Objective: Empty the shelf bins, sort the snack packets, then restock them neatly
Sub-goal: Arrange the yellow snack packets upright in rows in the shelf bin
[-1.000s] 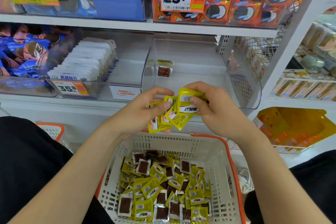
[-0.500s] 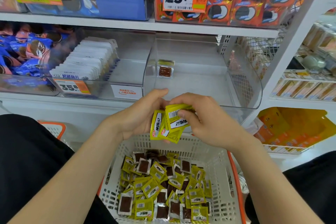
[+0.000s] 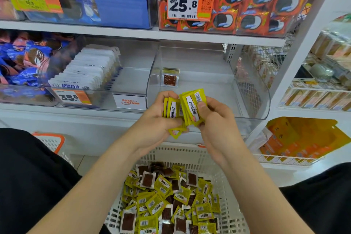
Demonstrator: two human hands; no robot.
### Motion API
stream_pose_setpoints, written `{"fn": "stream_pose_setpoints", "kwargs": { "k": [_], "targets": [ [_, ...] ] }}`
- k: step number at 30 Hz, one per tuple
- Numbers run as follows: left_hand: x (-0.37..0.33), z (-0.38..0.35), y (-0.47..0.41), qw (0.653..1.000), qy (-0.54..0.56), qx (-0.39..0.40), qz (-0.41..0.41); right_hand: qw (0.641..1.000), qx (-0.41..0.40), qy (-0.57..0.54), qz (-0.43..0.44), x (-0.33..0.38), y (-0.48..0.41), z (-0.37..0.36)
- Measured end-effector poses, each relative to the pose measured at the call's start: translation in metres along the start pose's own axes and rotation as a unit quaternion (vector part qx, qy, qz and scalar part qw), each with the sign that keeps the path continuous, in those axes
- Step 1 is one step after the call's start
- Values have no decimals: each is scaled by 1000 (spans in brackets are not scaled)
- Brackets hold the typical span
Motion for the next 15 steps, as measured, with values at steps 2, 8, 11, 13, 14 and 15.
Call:
{"fn": "stream_pose_setpoints", "kwargs": {
  "k": [2, 8, 11, 13, 14, 15],
  "targets": [
    [0, -6, -1, 998, 68, -12, -6, 1000, 4, 14, -4, -2, 5, -9],
    [-6, -21, 5, 987, 157, -31, -20, 968, -13, 232, 92, 3, 2, -13],
    [-16, -24, 9, 990, 137, 2, -36, 965, -28, 233, 114, 17, 0, -5],
    [-21, -24, 10, 994, 103, 6, -46, 961, -53, 214, 169, 33, 6, 1],
    [-23, -22, 9, 994, 95, -7, -51, 945, -48, 245, 210, 42, 10, -2],
    [-24, -20, 8, 994, 97, -23, -55, 930, -25, 279, 238, 46, 14, -8]
  ]
}}
Point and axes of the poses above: each hand's wrist, its own y-axis away from the middle knuckle, its own z-axis out of the back of the hand, x = y × z, the point moved 8 cm from there along -y, towards the middle knuckle, and after that the axes turned 6 degrees about -y, right-handed, at the moved point
